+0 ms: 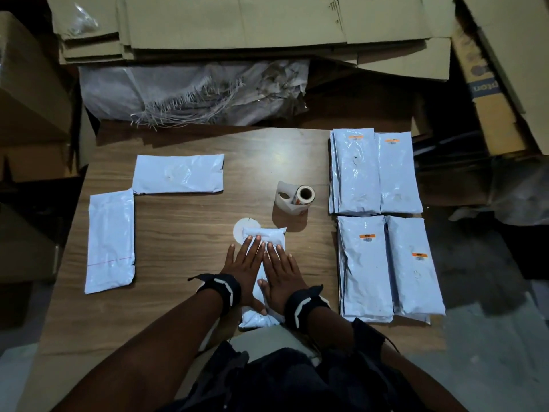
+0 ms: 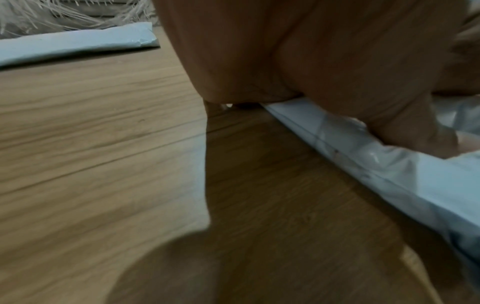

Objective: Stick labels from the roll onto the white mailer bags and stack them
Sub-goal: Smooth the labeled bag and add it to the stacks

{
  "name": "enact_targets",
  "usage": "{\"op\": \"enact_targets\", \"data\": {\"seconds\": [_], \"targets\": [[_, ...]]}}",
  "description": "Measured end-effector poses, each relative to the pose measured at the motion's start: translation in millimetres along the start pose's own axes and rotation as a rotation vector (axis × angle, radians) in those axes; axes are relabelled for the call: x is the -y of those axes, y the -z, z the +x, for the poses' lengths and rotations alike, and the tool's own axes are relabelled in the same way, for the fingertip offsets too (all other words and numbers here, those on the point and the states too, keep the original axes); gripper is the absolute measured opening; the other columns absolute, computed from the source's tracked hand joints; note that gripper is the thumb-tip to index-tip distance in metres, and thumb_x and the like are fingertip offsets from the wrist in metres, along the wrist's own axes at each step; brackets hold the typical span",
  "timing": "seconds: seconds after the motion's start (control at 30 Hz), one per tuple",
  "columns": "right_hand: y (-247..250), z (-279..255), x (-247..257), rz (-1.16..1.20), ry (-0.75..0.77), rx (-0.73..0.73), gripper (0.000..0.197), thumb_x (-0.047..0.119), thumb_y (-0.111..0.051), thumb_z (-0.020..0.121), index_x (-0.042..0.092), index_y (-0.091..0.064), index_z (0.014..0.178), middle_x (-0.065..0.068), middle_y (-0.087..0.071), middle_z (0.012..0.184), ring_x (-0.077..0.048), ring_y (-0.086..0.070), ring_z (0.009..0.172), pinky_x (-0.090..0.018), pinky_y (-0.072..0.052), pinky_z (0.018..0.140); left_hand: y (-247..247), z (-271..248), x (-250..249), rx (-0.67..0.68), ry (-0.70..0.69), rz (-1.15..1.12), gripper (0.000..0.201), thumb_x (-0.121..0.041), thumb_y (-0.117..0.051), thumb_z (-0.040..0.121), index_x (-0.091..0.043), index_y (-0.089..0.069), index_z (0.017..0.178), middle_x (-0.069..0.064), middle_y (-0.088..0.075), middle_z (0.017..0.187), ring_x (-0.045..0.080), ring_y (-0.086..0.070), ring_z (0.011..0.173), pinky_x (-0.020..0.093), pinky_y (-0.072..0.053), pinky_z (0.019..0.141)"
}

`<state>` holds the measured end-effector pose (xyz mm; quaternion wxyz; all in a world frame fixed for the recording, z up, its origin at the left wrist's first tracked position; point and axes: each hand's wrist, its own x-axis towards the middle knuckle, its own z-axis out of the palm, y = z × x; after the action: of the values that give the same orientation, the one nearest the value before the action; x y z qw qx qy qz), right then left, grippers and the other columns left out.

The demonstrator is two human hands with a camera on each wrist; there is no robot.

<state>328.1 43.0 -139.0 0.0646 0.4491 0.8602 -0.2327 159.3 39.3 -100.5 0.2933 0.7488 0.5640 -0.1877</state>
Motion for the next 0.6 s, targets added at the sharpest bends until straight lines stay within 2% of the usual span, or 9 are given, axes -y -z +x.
{"op": "enact_targets", "data": {"seconds": [0.1,0.17,0.27,0.33,0.4,0.47,0.5,0.53,0.6], "targets": [[0.8,0.3,0.0,-0.007,-0.014,0.039,0.069,0.044,-0.030,0.095,0.006,-0.021,0.152,-0.013,-0.011,0.161,-0.029,-0.006,0.148,-0.045,-0.005,0.117,-0.1,0.0,-0.3,-0.014,0.001,-0.002,0.151,-0.094,-0.055,0.050,-0.023,0.057,0.122,0.007,0.046,0.143,0.020,0.057,0.124,0.054,0.028,0.106],[1.8,1.4,1.3,-0.014,-0.015,0.043,0.069,0.044,-0.032,0.093,0.005,-0.025,0.150,-0.015,-0.018,0.160,-0.031,-0.012,0.147,-0.046,-0.009,0.115,1.9,-1.1,-1.3,-0.008,0.002,0.002,0.152,-0.094,-0.055,0.050,-0.023,0.059,0.120,0.008,0.045,0.143,0.022,0.054,0.127,0.055,0.027,0.106],[1.7,2.5,2.2,-0.023,-0.011,0.042,0.070,0.045,-0.033,0.091,0.005,-0.029,0.148,-0.015,-0.026,0.158,-0.032,-0.021,0.145,-0.046,-0.014,0.114,5.6,-2.7,-4.0,0.017,0.015,0.015,0.150,-0.092,-0.057,0.052,-0.019,0.051,0.127,0.008,0.044,0.144,0.026,0.043,0.135,0.056,0.023,0.108],[0.6,3.0,1.2,-0.012,-0.022,0.057,0.070,0.046,-0.032,0.091,0.005,-0.029,0.147,-0.015,-0.028,0.157,-0.031,-0.023,0.145,-0.047,-0.016,0.117,7.5,-4.0,-6.8,0.026,0.027,0.024,0.151,-0.092,-0.058,0.052,-0.014,0.043,0.134,0.009,0.044,0.144,0.028,0.041,0.135,0.058,0.021,0.109],[2.5,2.9,2.1,-0.003,-0.025,0.060,0.073,0.048,-0.027,0.090,0.005,-0.023,0.150,-0.014,-0.016,0.160,-0.031,-0.015,0.147,-0.048,-0.013,0.119,8.8,-4.9,-11.3,0.030,0.048,0.035,0.151,-0.089,-0.061,0.053,-0.010,0.036,0.138,0.009,0.043,0.145,0.029,0.040,0.135,0.059,0.018,0.110],[11.5,4.0,2.6,0.028,0.001,0.122,0.082,0.052,-0.017,0.087,0.006,-0.007,0.154,-0.009,0.010,0.159,-0.029,0.009,0.147,-0.047,0.000,0.118,9.5,-3.9,-16.4,0.036,0.075,0.023,0.154,-0.086,-0.066,0.052,-0.008,0.030,0.145,0.011,0.040,0.149,0.030,0.037,0.138,0.059,0.015,0.112],[15.8,5.3,-0.8,0.046,0.015,0.147,0.083,0.053,-0.017,0.087,0.008,-0.001,0.154,-0.007,0.016,0.159,-0.027,0.016,0.146,-0.045,0.004,0.118,10.8,-3.0,-18.6,0.030,0.082,0.017,0.156,-0.084,-0.069,0.051,-0.007,0.026,0.148,0.013,0.036,0.153,0.031,0.035,0.140,0.059,0.012,0.113],[20.3,5.8,-3.9,0.084,0.035,0.136,0.081,0.051,-0.026,0.090,0.009,-0.002,0.155,-0.008,0.013,0.161,-0.027,0.012,0.149,-0.045,0.002,0.120,11.4,-2.9,-19.1,0.021,0.083,0.017,0.157,-0.084,-0.070,0.049,-0.007,0.022,0.150,0.014,0.032,0.155,0.032,0.031,0.142,0.058,0.010,0.114],[31.3,2.1,-14.0,0.228,0.089,0.021,0.074,0.037,-0.047,0.092,0.007,-0.020,0.153,-0.012,-0.013,0.162,-0.028,-0.011,0.149,-0.043,-0.012,0.122,11.7,-2.9,-18.7,-0.027,0.046,0.037,0.158,-0.086,-0.069,0.044,-0.007,0.016,0.152,0.015,0.025,0.158,0.031,0.027,0.144,0.053,0.012,0.115]]}}
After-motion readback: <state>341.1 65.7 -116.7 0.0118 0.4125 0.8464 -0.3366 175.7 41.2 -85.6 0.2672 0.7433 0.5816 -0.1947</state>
